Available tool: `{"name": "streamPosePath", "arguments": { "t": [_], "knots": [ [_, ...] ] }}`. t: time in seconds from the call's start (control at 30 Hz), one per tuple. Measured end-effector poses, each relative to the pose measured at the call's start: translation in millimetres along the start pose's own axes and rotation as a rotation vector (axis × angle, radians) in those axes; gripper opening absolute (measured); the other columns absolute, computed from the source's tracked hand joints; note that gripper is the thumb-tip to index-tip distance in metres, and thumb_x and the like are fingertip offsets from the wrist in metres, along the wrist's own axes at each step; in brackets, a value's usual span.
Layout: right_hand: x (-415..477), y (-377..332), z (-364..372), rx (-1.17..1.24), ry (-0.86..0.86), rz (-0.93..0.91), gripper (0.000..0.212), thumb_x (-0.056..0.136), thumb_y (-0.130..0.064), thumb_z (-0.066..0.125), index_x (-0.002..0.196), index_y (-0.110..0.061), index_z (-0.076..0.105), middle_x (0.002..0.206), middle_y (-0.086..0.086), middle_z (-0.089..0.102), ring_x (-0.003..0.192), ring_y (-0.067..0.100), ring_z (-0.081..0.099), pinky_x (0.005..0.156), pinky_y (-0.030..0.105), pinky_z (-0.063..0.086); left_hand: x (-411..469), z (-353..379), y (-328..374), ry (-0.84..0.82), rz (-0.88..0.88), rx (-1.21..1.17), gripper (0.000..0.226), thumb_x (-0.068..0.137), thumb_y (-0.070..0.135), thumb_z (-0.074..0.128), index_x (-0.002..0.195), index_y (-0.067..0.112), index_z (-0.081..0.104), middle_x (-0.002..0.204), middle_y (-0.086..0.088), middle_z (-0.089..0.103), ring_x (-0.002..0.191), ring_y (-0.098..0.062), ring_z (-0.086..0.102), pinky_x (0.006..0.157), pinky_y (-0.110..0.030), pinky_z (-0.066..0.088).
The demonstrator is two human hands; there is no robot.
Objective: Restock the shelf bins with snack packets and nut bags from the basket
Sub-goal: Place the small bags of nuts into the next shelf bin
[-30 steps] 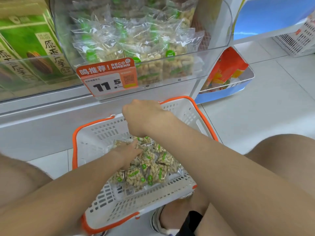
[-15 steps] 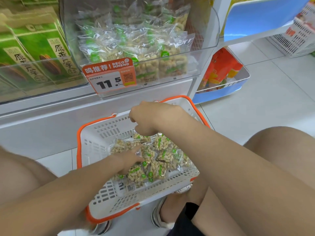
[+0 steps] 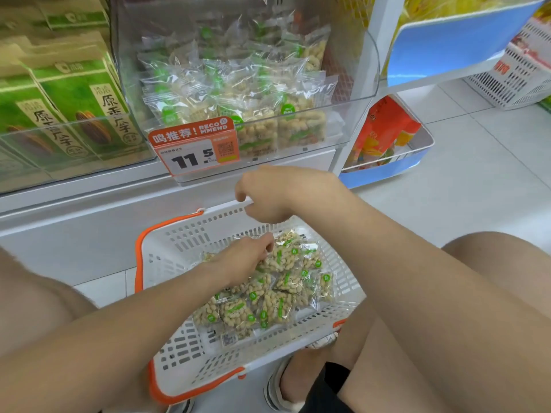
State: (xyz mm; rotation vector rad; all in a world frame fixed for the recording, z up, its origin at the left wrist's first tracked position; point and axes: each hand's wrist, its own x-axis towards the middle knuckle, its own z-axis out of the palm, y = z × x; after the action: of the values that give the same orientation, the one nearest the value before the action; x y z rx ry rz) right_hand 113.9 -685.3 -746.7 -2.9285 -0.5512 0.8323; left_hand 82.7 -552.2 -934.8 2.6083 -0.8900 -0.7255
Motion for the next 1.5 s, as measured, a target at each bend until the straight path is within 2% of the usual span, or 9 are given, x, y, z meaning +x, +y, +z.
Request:
{"name": "streamPosePath", "arguments": {
  "t": [0.2, 0.37, 0.57, 0.67, 0.77, 0.93, 1.07, 1.27, 1.5],
  "knots": [
    [-25, 32, -12, -0.045, -0.009, 0.174, 0.023, 0.088, 0.002, 0.052, 0.073, -0.012, 0.042, 0.074, 0.007, 0.04, 0.065, 0.026, 0.04, 0.057, 0.033, 0.035, -4, -64, 34, 0.293, 0.112, -0.295, 0.014, 0.106, 0.022, 0.06, 0.099, 0.023, 0.072, 0.087, 0.015, 0.07, 0.079, 0.0, 0.063, 0.07, -0.016, 0.043],
    [-49, 35, -19, 0.144, -0.03, 0.089, 0.026, 0.083, -0.019, 0.073, 0.107, -0.011, 0.066, 0.097, 0.009, 0.069, 0.079, 0.024, 0.066, 0.058, 0.03, 0.046, -23, -121, 65, 0.53, 0.194, -0.327, 0.016, 0.102, 0.015, 0.064, 0.088, 0.024, 0.068, 0.073, 0.014, 0.069, 0.067, -0.002, 0.063, 0.062, -0.022, 0.042],
    [-85, 56, -52, 0.688, 0.3, -0.016, 0.048, 0.072, -0.033, 0.093, 0.115, -0.028, 0.072, 0.065, -0.01, 0.065, 0.056, 0.001, 0.06, 0.055, 0.025, 0.045, -46, -179, 95, 0.802, 0.202, -0.51, 0.01, 0.105, 0.018, 0.062, 0.098, 0.018, 0.069, 0.07, 0.009, 0.071, 0.058, -0.006, 0.067, 0.054, -0.024, 0.05],
    [-90, 62, -59, 0.985, 0.493, -0.001, 0.05, 0.07, -0.039, 0.096, 0.112, -0.027, 0.074, 0.083, 0.006, 0.077, 0.078, 0.02, 0.076, 0.07, 0.044, 0.058, -53, -201, 105, 0.886, 0.185, -0.682, 0.013, 0.108, 0.017, 0.056, 0.103, 0.015, 0.067, 0.067, 0.001, 0.07, 0.048, -0.02, 0.067, 0.045, -0.034, 0.051],
    [-87, 62, -64, 1.143, 0.721, 0.105, 0.052, 0.07, -0.057, 0.091, 0.107, -0.026, 0.073, 0.085, 0.005, 0.079, 0.072, 0.01, 0.072, 0.066, 0.029, 0.056, -55, -218, 113, 0.994, 0.163, -0.747, 0.017, 0.11, 0.014, 0.05, 0.11, 0.012, 0.066, 0.069, -0.003, 0.069, 0.052, -0.028, 0.071, 0.05, -0.042, 0.06],
    [-79, 66, -67, 1.516, 0.704, 0.098, 0.056, 0.073, -0.038, 0.094, 0.119, -0.016, 0.071, 0.102, 0.009, 0.079, 0.083, 0.025, 0.077, 0.072, 0.036, 0.059, -51, -236, 123, 1.091, 0.065, -0.867, 0.015, 0.112, 0.014, 0.042, 0.115, 0.013, 0.056, 0.098, -0.009, 0.062, 0.059, -0.024, 0.074, 0.054, -0.038, 0.062],
    [-64, 72, -74, 1.674, 0.967, 0.053, 0.043, 0.083, -0.023, 0.088, 0.12, -0.017, 0.067, 0.095, -0.002, 0.078, 0.078, 0.013, 0.072, 0.072, 0.034, 0.055, -44, -246, 119, 1.032, 0.0, -0.511, 0.012, 0.103, 0.016, 0.054, 0.109, 0.026, 0.055, 0.081, 0.007, 0.067, 0.055, -0.006, 0.063, 0.052, -0.022, 0.043],
    [-50, 94, -101, 0.78, 1.492, -0.082, 0.035, 0.091, -0.019, 0.075, 0.123, -0.024, 0.063, 0.108, -0.017, 0.068, 0.094, 0.002, 0.065, 0.083, 0.024, 0.054, -28, -269, 117, 0.917, 0.035, -0.027, 0.02, 0.096, 0.026, 0.057, 0.115, 0.025, 0.065, 0.112, 0.006, 0.067, 0.103, -0.019, 0.06, 0.089, -0.037, 0.046],
    [-29, 121, -121, 0.201, 1.349, 0.155, 0.032, 0.093, -0.02, 0.069, 0.122, -0.033, 0.063, 0.104, -0.013, 0.07, 0.106, 0.023, 0.059, 0.083, 0.038, 0.029, 7, -285, 95, 0.549, -0.058, 0.264, 0.055, 0.105, 0.049, 0.043, 0.147, 0.015, 0.048, 0.15, -0.004, 0.054, 0.142, -0.028, 0.043, 0.108, -0.054, 0.035]
  ]
}}
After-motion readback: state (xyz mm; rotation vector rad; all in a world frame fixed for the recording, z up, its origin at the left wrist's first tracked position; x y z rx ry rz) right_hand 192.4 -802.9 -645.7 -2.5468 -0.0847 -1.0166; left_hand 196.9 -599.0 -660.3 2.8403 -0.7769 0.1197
